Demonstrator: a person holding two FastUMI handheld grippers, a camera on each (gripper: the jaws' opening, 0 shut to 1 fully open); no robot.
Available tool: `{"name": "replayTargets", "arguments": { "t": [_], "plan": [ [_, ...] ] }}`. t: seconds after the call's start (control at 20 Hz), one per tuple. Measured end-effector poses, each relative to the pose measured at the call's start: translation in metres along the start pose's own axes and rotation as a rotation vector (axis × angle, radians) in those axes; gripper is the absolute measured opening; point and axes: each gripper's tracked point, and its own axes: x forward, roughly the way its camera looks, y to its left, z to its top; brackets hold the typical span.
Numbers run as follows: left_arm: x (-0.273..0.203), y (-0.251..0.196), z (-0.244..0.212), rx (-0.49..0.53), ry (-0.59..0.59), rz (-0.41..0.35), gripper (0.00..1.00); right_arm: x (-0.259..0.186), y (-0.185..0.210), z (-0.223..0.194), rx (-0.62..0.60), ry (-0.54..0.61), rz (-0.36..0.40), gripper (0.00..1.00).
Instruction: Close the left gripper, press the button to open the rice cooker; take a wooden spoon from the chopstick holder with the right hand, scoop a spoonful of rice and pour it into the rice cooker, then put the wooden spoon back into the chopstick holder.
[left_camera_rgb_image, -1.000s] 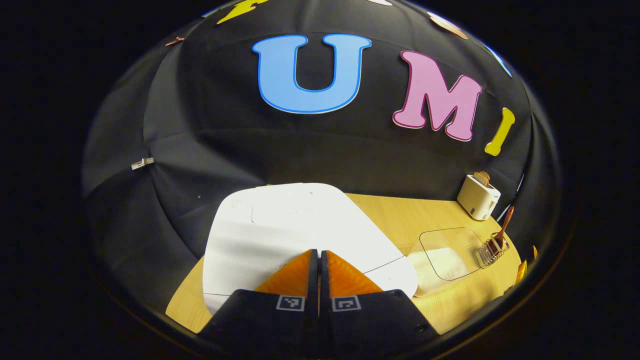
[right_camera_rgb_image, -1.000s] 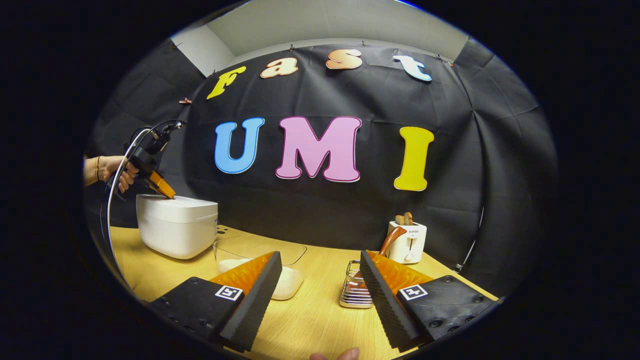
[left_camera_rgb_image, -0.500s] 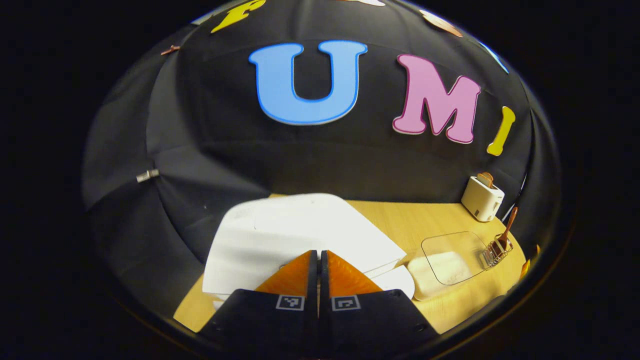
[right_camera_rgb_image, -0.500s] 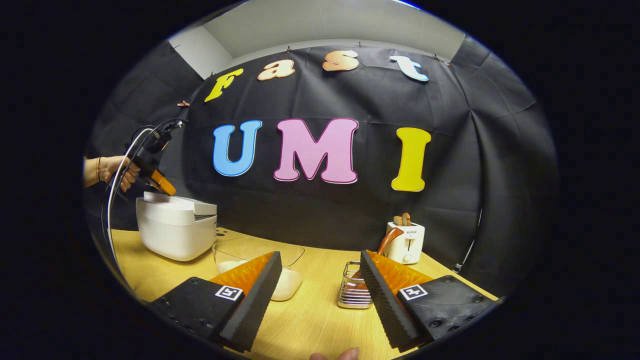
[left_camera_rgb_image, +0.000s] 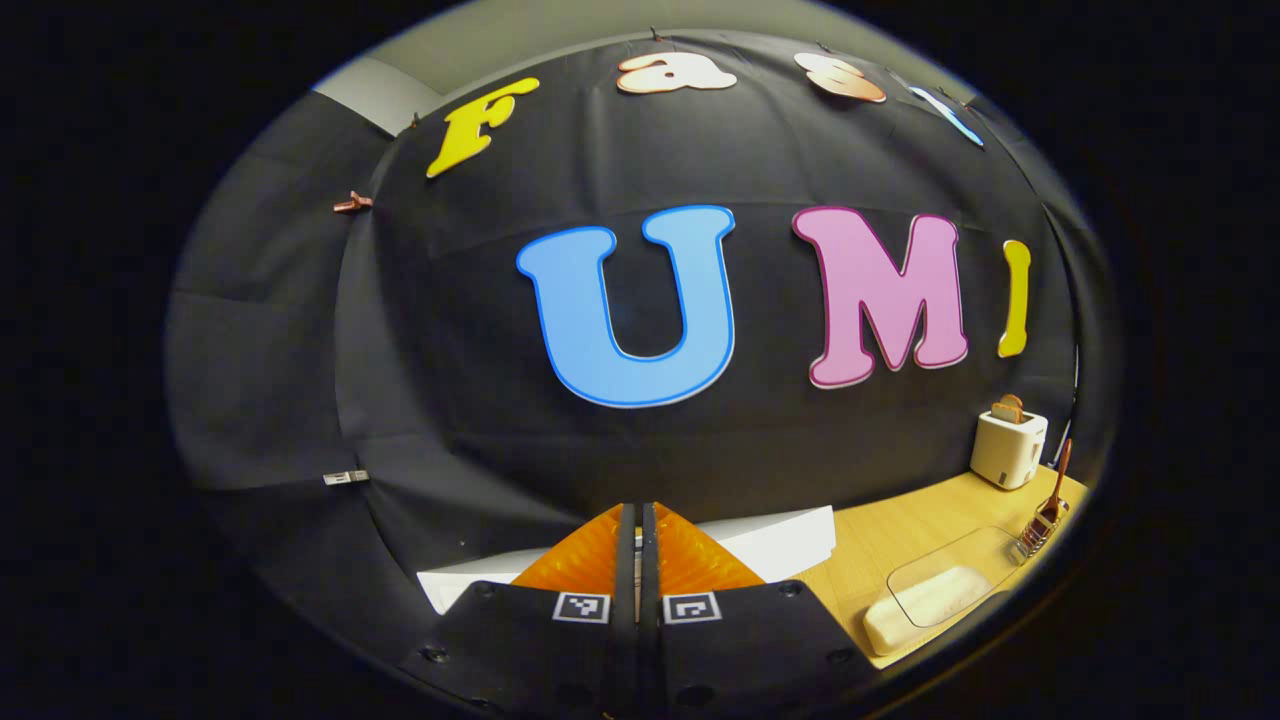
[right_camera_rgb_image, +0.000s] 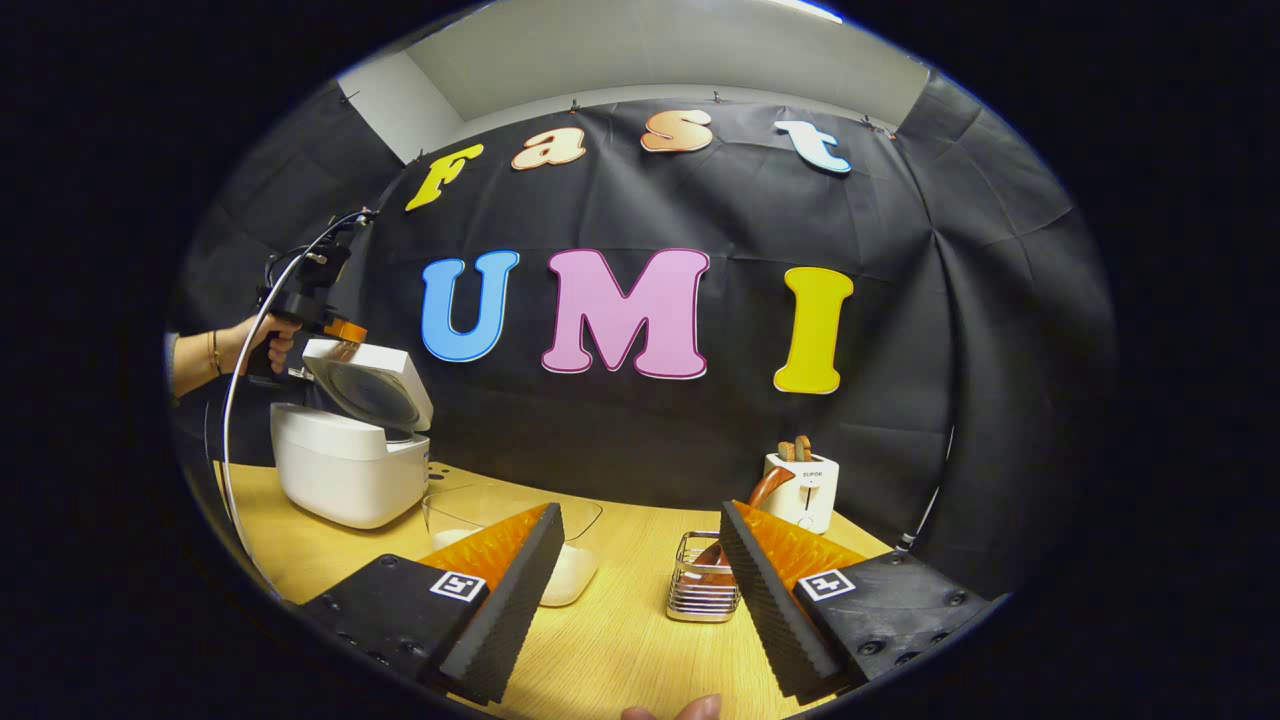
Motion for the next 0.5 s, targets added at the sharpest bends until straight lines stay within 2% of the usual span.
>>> {"name": "replayTargets", "arguments": {
  "t": [0.15, 0.2, 0.35, 0.5],
  "plan": [
    [-0.004, 0.001, 0.015, -0.013, -0.063, 0.009, 0.02, 0.001, -0.003, -0.001, 0.027, 0.021, -0.001, 0.97],
    [-0.008, 0.0, 0.017, -0.024, -0.073, 0.001, 0.05, 0.001, -0.002, -0.002, 0.037, 0.028, 0.005, 0.97],
    [-0.017, -0.001, 0.019, -0.067, -0.085, -0.004, 0.05, 0.005, 0.001, -0.009, 0.068, 0.069, 0.028, 0.97],
    [-0.038, -0.003, 0.017, -0.135, -0.09, -0.015, 0.02, 0.012, -0.012, -0.008, 0.074, 0.084, -0.002, 0.97]
  ]
}}
